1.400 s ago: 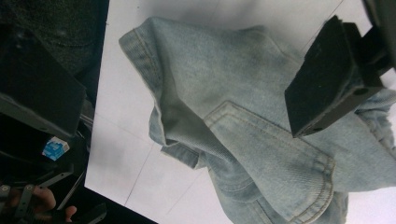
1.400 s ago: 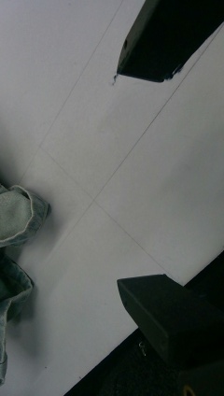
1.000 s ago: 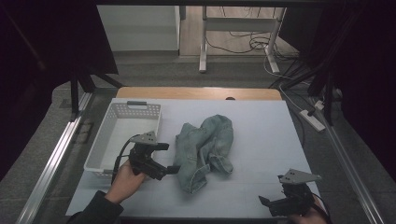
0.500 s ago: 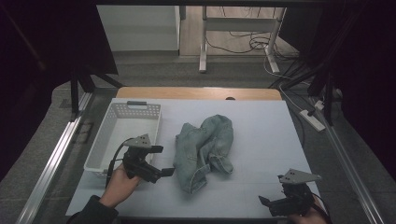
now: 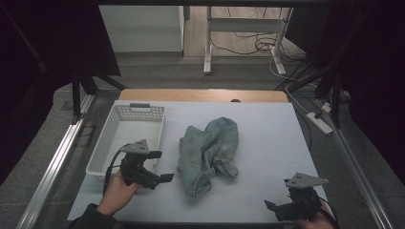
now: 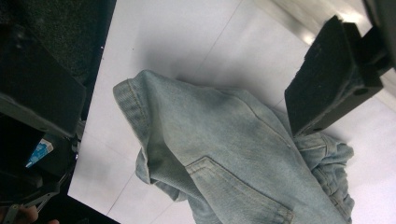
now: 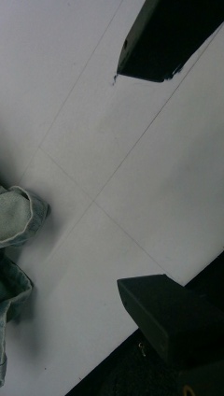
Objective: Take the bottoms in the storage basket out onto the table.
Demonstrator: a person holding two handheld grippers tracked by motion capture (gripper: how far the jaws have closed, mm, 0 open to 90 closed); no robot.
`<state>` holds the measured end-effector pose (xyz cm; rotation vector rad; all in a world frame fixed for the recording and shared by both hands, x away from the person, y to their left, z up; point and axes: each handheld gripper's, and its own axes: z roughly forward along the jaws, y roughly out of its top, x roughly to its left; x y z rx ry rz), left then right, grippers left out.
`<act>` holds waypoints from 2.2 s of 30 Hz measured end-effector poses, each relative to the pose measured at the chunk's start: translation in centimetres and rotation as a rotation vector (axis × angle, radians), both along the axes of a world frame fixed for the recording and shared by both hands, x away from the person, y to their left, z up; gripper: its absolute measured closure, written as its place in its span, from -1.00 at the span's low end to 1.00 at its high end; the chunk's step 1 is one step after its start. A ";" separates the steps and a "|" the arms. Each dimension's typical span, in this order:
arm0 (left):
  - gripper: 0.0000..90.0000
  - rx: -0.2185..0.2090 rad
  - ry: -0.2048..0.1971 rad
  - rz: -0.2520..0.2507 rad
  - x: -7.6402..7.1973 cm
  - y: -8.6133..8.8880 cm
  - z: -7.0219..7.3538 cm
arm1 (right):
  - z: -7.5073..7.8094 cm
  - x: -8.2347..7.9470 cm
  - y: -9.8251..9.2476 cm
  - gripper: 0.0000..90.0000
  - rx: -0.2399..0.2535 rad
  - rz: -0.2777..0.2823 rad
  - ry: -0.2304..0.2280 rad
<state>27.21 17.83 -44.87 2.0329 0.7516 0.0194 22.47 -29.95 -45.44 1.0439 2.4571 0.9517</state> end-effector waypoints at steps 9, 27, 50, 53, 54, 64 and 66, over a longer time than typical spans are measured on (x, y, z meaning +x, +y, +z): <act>-1.00 -0.003 0.003 0.020 -0.6 0.8 -0.1 | 0.0 0.0 0.0 -0.97 -0.002 0.000 0.000; -1.00 -0.008 -0.002 0.068 -2.2 2.8 -0.2 | 0.0 0.0 0.1 -0.97 -0.007 -0.002 0.003; -1.00 -0.040 0.028 0.119 -3.5 5.4 -1.1 | 0.0 0.0 0.1 -0.97 -0.015 -0.004 0.004; -1.00 -0.044 0.032 0.127 -3.7 5.8 -1.2 | -0.1 0.0 0.1 -0.97 -0.015 -0.004 0.004; -1.00 -0.042 0.032 0.132 -3.8 6.0 -1.2 | -0.1 0.0 0.1 -0.97 -0.015 -0.004 0.004; -1.00 -0.044 0.035 0.163 -4.8 7.3 -1.7 | -0.1 0.0 0.2 -0.97 -0.020 -0.002 0.005; -1.00 -0.048 0.038 0.169 -5.0 7.6 -1.8 | -0.1 0.0 0.2 -0.97 -0.021 -0.002 0.005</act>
